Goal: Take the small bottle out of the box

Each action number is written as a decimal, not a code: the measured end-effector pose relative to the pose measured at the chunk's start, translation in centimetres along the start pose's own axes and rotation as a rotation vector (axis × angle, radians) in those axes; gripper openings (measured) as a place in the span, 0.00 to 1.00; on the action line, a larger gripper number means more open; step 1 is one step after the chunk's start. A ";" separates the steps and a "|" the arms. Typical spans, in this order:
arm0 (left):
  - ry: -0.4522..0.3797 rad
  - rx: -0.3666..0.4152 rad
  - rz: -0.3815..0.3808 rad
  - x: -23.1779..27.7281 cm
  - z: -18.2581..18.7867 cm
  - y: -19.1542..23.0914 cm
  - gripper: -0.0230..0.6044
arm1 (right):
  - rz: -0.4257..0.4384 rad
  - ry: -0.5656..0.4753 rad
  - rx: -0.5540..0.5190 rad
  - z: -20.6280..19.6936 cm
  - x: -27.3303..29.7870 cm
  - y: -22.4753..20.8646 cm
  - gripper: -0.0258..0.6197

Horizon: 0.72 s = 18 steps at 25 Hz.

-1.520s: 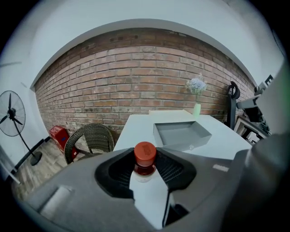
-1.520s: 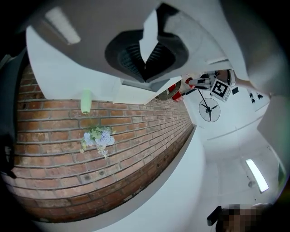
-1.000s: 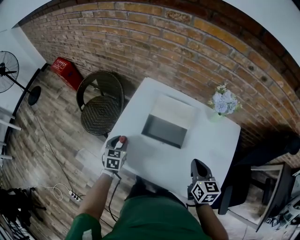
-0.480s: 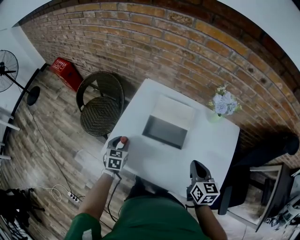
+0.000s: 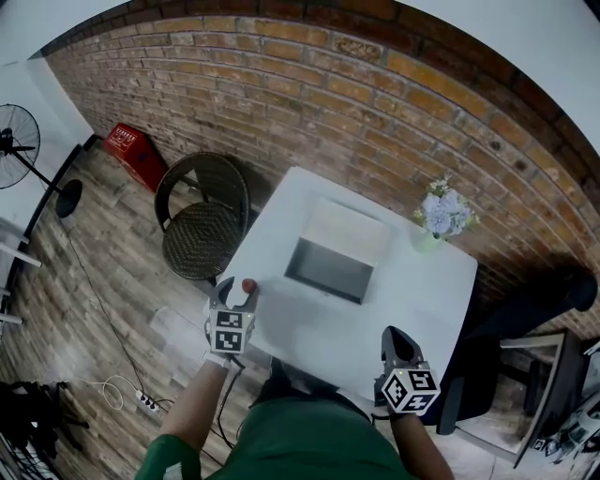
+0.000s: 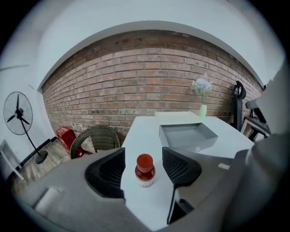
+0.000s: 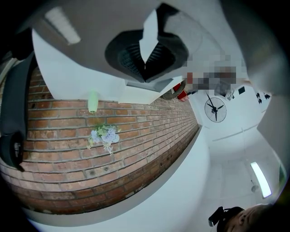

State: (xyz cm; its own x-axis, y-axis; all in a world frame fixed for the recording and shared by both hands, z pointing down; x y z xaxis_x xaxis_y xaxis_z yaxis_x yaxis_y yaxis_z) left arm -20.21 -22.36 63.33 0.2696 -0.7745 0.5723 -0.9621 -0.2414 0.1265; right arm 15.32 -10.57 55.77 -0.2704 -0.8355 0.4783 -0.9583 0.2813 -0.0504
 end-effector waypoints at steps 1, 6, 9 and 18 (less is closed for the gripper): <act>-0.027 -0.007 0.006 -0.6 0.7 -0.2 0.45 | -0.001 -0.002 0.001 0.0 -0.1 -0.1 0.04; -0.123 -0.021 -0.022 -2.9 4.1 -2.2 0.44 | -0.002 -0.018 0.004 0.2 -0.2 -0.4 0.04; -0.153 -0.036 -0.065 -4.1 6.0 -4.1 0.44 | -0.002 -0.036 0.003 0.8 -0.4 -0.5 0.04; -0.254 -0.001 -0.194 -7.4 10.7 -9.8 0.28 | -0.036 -0.171 -0.017 5.0 -2.3 -1.9 0.04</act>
State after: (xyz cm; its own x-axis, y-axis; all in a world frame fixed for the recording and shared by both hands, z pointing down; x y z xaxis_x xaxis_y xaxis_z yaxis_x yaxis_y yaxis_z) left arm -12.36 -20.47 49.19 0.4495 -0.8352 0.3170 -0.8917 -0.3985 0.2146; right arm 17.31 -11.57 50.36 -0.2486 -0.9130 0.3234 -0.9665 0.2559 -0.0204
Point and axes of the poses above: the fingertips, and each gripper's own axes: x forward along the fingers, y to its left, z out of its top, the point moved 3 cm from there along -x, backward along the fingers, and after that the axes turned 13 degrees about -x, right-handed, at the moved point
